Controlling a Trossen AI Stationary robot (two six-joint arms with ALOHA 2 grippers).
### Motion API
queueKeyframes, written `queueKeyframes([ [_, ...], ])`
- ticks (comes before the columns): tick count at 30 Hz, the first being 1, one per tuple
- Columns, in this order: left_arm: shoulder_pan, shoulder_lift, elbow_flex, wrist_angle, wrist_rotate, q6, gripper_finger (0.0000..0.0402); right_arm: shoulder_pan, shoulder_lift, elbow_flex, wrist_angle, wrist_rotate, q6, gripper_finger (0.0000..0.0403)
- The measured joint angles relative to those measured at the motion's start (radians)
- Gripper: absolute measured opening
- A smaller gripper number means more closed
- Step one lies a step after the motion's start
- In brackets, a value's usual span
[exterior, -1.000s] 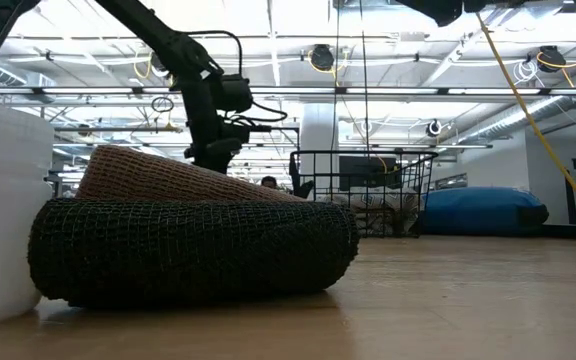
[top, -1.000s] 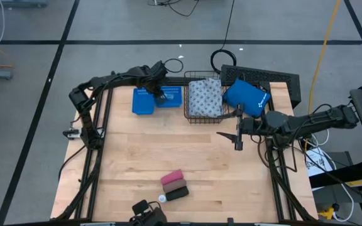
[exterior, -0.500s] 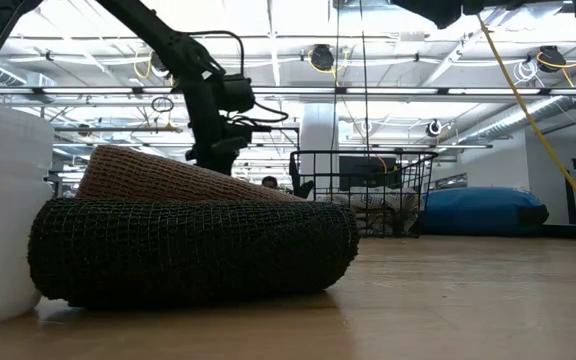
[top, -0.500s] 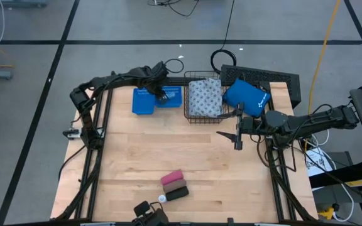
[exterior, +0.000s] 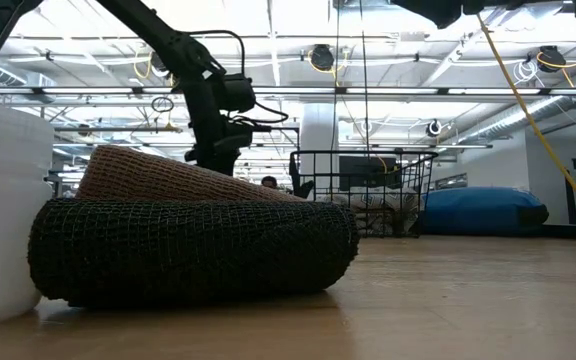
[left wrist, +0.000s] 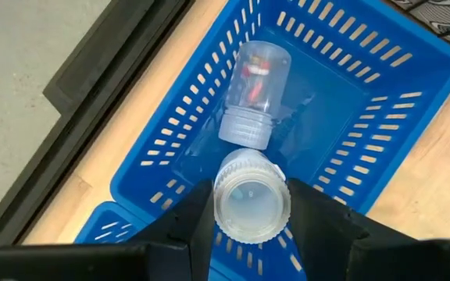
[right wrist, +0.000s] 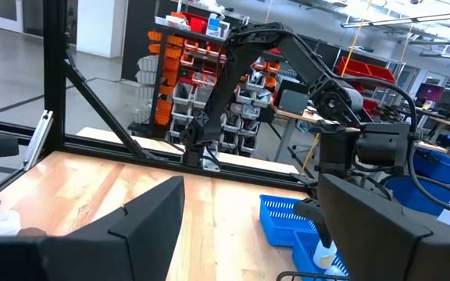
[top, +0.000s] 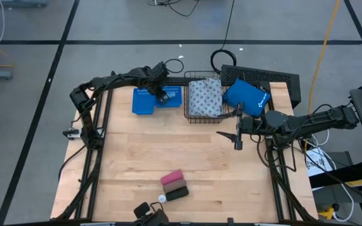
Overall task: Pick & Place Medicine items
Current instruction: Put the top white pill bottle into the right blue bin
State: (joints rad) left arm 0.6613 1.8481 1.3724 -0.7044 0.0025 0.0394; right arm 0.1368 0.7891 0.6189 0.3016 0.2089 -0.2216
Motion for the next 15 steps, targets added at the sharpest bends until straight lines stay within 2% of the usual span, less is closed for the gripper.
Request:
queueKeyframes([
  [15, -0.030, 0.000, 0.000, -0.001, 0.014, -0.026, 0.0145, 0.000, 0.000, 0.000, 0.001, 0.000, 0.000, 0.0281],
])
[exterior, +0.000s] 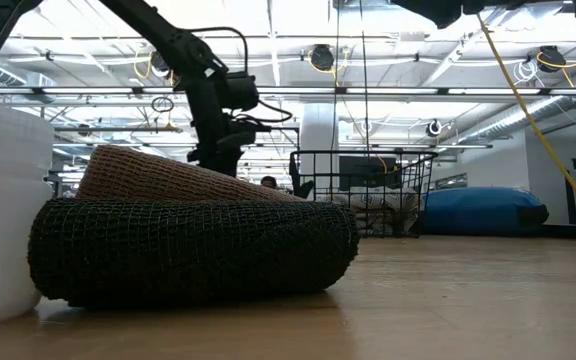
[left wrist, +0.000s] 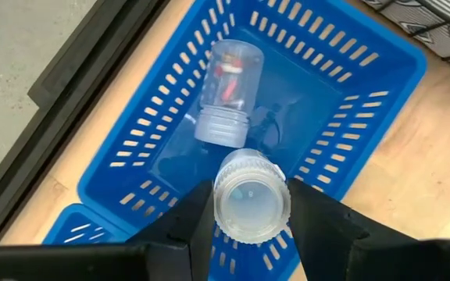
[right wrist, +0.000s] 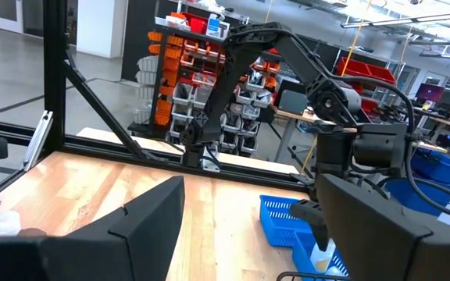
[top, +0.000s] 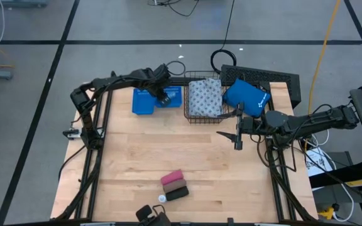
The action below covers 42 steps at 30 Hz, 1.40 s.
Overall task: Pick & Place Medicine items
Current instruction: Put the top white pill bottle into the right blue bin, then put the white pill bottle into the right blue bin
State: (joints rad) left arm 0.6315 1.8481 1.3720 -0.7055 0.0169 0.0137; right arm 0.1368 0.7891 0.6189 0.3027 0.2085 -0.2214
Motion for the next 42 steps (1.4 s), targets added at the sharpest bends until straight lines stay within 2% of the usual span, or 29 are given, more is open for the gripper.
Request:
queueKeyframes([
  [19, -0.008, 0.085, 0.004, 0.028, 0.005, 0.009, 0.0148, 0.000, 0.000, 0.000, 0.002, 0.000, 0.000, 0.0281],
  [31, -0.011, 0.073, -0.002, 0.041, 0.001, 0.031, 0.0221, 0.000, 0.000, 0.000, -0.001, 0.000, 0.000, 0.0281],
  [42, -0.013, 0.060, -0.002, 0.048, 0.000, 0.036, 0.0236, 0.000, 0.000, 0.000, -0.001, 0.000, 0.000, 0.0281],
])
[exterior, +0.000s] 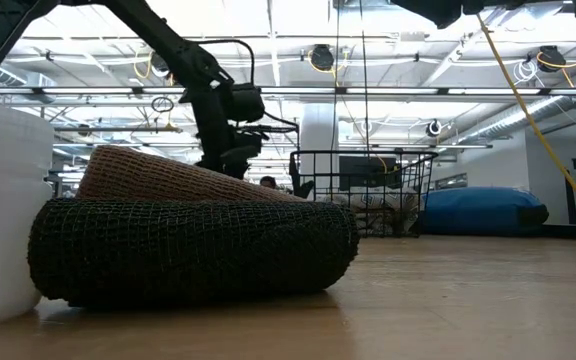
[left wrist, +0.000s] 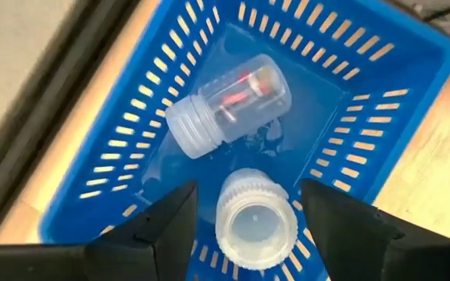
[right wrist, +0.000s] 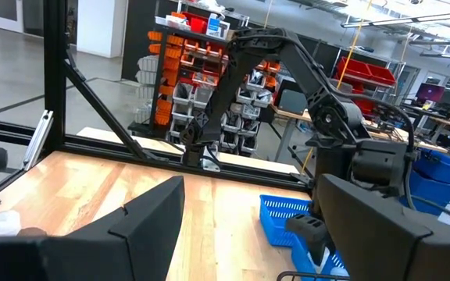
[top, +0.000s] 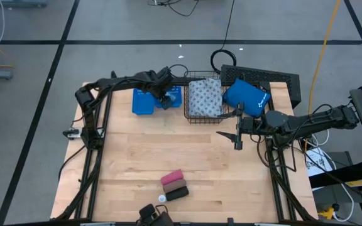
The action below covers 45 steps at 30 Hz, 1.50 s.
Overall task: Pick & Place Medicine items
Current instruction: Put the white pill bottle into the right blue bin
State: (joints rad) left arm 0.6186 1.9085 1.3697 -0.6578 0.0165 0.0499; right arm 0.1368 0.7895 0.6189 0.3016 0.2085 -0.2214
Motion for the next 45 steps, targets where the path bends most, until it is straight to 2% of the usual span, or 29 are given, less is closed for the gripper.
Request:
queueKeyframes([
  [8, -0.002, -0.100, 0.001, 0.014, -0.066, 0.081, 0.0237, 0.000, 0.000, 0.000, 0.000, 0.000, 0.000, 0.0281],
  [15, -0.012, -0.259, 0.002, 0.012, -0.084, 0.054, 0.0237, 0.000, 0.000, 0.000, -0.001, 0.002, 0.000, 0.0281],
  [18, -0.028, -0.339, 0.002, -0.023, -0.003, 0.044, 0.0237, 0.000, 0.000, 0.000, -0.002, 0.002, 0.000, 0.0281],
  [23, -0.098, -0.463, 0.003, -0.127, 0.204, 0.055, 0.0237, 0.000, 0.000, 0.000, -0.008, 0.004, -0.001, 0.0281],
  [25, -0.153, -0.508, 0.003, -0.181, 0.268, 0.091, 0.0237, 0.000, 0.000, 0.000, -0.007, 0.004, -0.002, 0.0281],
  [28, -0.289, -0.558, 0.003, -0.225, 0.281, 0.125, 0.0237, 0.000, 0.000, 0.000, -0.007, 0.004, -0.003, 0.0281],
  [31, -0.462, -0.571, 0.003, -0.217, 0.201, 0.105, 0.0237, 0.000, 0.000, 0.000, -0.007, 0.004, -0.007, 0.0281],
  [39, -0.890, -0.530, 0.004, -0.217, -0.121, 0.012, 0.0237, 0.000, 0.000, 0.000, -0.006, 0.004, -0.008, 0.0281],
  [42, -1.021, -0.471, 0.054, -0.225, -0.251, -0.034, 0.0237, 0.000, 0.000, 0.000, -0.006, 0.004, -0.008, 0.0281],
  [45, -1.103, -0.344, 0.181, -0.304, -0.284, -0.077, 0.0237, 0.000, 0.000, 0.000, -0.001, 0.004, 0.001, 0.0281],
])
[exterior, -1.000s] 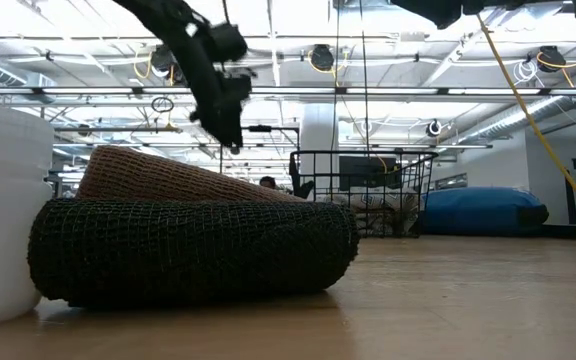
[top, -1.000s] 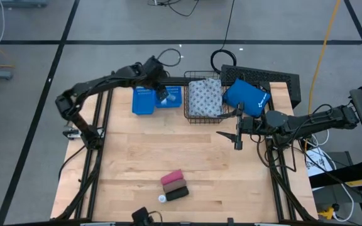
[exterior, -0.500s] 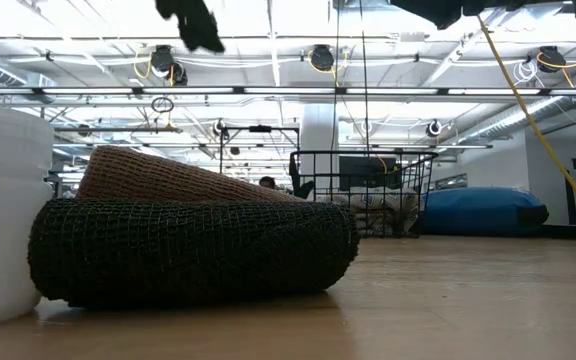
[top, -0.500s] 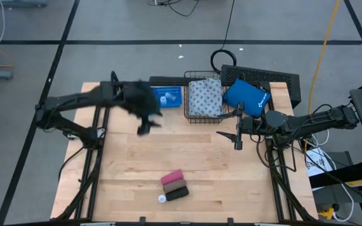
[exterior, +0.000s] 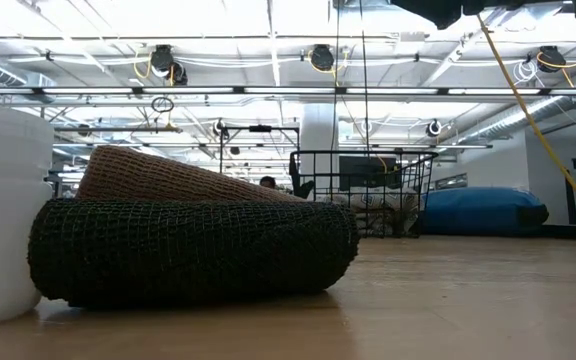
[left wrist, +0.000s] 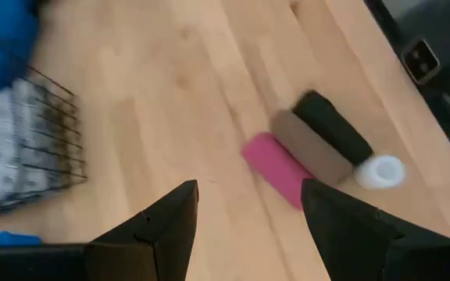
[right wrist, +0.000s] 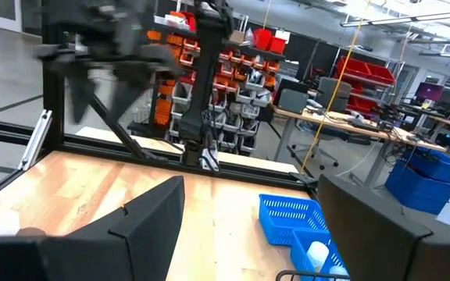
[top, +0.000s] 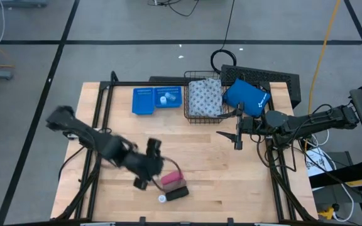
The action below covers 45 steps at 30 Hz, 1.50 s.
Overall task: Pick & Place Medicine items
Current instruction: Put the white pill bottle into the right blue bin
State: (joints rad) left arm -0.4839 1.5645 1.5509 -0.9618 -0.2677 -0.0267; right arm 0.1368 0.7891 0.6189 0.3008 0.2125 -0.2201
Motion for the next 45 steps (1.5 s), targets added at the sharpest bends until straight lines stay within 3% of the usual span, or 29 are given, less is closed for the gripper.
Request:
queueKeyframes([
  [4, -0.053, 0.198, 0.219, -0.214, -0.020, -0.094, 0.0237, 0.000, 0.000, 0.000, 0.003, 0.000, 0.002, 0.0281],
  [9, -0.097, 0.364, 0.357, -0.350, 0.090, -0.152, 0.0237, 0.000, 0.000, 0.000, 0.012, 0.000, 0.002, 0.0281],
  [14, -0.140, 0.444, 0.354, -0.315, 0.190, -0.242, 0.0237, 0.000, 0.000, 0.000, 0.020, -0.003, 0.034, 0.0281],
  [24, -0.193, 0.579, 0.353, -0.233, 0.190, -0.249, 0.0237, 0.000, 0.000, 0.000, 0.005, -0.004, 0.129, 0.0281],
  [33, -0.195, 0.604, 0.346, -0.175, 0.198, -0.253, 0.0237, 0.002, 0.000, 0.000, -0.006, -0.006, 0.161, 0.0281],
  [45, -0.187, 0.603, 0.248, -0.072, 0.189, -0.265, 0.0237, 0.003, 0.011, 0.000, -0.006, -0.008, 0.155, 0.0281],
])
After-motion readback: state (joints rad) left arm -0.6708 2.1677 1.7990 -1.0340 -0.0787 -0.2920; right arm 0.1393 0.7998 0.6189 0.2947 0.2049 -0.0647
